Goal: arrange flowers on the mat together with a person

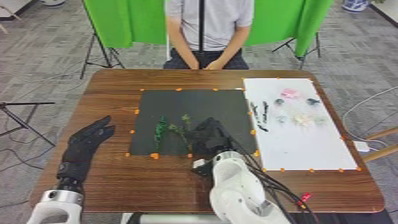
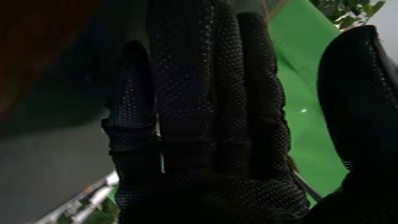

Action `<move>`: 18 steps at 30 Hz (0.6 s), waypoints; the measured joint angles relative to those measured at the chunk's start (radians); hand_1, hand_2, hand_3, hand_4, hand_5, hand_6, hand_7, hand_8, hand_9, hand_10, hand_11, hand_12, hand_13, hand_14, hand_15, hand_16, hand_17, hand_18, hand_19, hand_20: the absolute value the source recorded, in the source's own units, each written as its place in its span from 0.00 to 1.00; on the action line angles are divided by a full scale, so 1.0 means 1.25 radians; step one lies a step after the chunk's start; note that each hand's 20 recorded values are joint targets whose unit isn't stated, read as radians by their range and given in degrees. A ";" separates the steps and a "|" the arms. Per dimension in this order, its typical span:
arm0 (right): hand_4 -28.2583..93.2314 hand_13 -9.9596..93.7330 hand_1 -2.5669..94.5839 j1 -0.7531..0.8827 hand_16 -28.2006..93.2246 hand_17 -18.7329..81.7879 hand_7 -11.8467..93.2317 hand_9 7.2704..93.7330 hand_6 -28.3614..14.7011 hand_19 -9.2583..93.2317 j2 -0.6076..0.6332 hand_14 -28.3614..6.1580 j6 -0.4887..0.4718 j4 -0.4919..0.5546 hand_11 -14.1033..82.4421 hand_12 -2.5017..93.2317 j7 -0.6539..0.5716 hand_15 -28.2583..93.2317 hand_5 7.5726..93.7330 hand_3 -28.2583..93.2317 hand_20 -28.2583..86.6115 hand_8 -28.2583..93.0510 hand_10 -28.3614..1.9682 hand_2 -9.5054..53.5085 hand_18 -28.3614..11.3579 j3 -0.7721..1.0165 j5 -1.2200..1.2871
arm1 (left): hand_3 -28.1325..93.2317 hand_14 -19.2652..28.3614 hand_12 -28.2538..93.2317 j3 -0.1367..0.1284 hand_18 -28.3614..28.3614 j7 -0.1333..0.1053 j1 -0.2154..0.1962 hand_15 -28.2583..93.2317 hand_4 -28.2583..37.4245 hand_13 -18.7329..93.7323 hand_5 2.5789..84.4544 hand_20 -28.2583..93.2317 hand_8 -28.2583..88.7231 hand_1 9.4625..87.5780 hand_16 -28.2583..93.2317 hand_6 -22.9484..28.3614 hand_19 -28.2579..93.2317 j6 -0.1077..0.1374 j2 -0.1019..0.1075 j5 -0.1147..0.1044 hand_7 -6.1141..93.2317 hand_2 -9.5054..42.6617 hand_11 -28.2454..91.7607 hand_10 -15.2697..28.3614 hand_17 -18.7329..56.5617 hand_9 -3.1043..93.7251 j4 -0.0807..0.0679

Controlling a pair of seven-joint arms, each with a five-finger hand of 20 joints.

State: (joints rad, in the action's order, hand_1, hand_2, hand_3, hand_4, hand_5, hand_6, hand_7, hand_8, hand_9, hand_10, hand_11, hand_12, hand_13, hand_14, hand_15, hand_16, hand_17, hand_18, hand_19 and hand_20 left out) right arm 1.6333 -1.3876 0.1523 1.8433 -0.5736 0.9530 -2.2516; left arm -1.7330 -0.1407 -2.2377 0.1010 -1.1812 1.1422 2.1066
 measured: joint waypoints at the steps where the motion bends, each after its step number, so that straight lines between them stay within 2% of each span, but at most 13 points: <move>1: 0.09 0.94 0.38 0.002 0.49 0.63 0.27 0.87 0.70 0.84 0.001 0.60 -0.001 0.002 0.31 0.22 0.001 0.50 0.81 0.75 0.51 0.15 0.45 0.00 0.17 0.000 -0.013 | 0.79 0.78 0.32 0.000 0.74 0.000 0.000 0.31 0.10 0.47 0.50 0.38 0.20 0.26 0.26 0.55 0.28 0.000 0.000 0.000 0.12 0.10 0.36 0.67 0.31 0.49 0.000; 5: 0.10 0.93 0.37 0.006 0.49 0.61 0.27 0.86 0.70 0.83 0.007 0.58 -0.007 0.008 0.30 0.22 0.004 0.49 0.81 0.75 0.51 0.15 0.44 0.00 0.17 0.000 -0.023 | 0.79 0.78 0.32 -0.001 0.74 0.001 0.000 0.31 0.10 0.47 0.50 0.38 0.20 0.26 0.26 0.55 0.28 -0.001 0.000 0.000 0.12 0.10 0.36 0.68 0.31 0.49 0.000; 13: 0.11 0.88 0.36 0.013 0.48 0.57 0.25 0.81 0.65 0.80 0.009 0.53 -0.022 0.019 0.30 0.22 0.005 0.50 0.73 0.74 0.54 0.16 0.40 0.00 0.15 0.010 -0.006 | 0.79 0.78 0.32 -0.002 0.74 0.000 0.001 0.31 0.10 0.47 0.50 0.38 0.20 0.26 0.26 0.55 0.28 -0.002 0.000 0.000 0.12 0.10 0.36 0.68 0.31 0.49 0.000; 18: 0.11 0.88 0.35 0.021 0.47 0.56 0.25 0.80 0.63 0.79 0.015 0.52 0.005 0.040 0.30 0.23 0.008 0.50 0.72 0.75 0.55 0.16 0.40 0.00 0.15 0.030 -0.014 | 0.79 0.78 0.32 -0.002 0.74 0.000 0.001 0.31 0.10 0.47 0.50 0.38 0.20 0.26 0.26 0.55 0.28 -0.003 -0.002 0.000 0.12 0.10 0.36 0.68 0.31 0.49 0.000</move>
State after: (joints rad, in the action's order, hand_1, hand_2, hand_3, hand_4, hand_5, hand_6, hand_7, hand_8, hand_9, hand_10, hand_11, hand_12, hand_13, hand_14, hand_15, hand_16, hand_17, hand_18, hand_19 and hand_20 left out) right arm 1.6597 -1.3692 0.1589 1.8929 -0.5637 0.9904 -2.2688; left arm -1.7359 -0.1401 -2.2365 0.0977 -1.1840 1.1423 2.1066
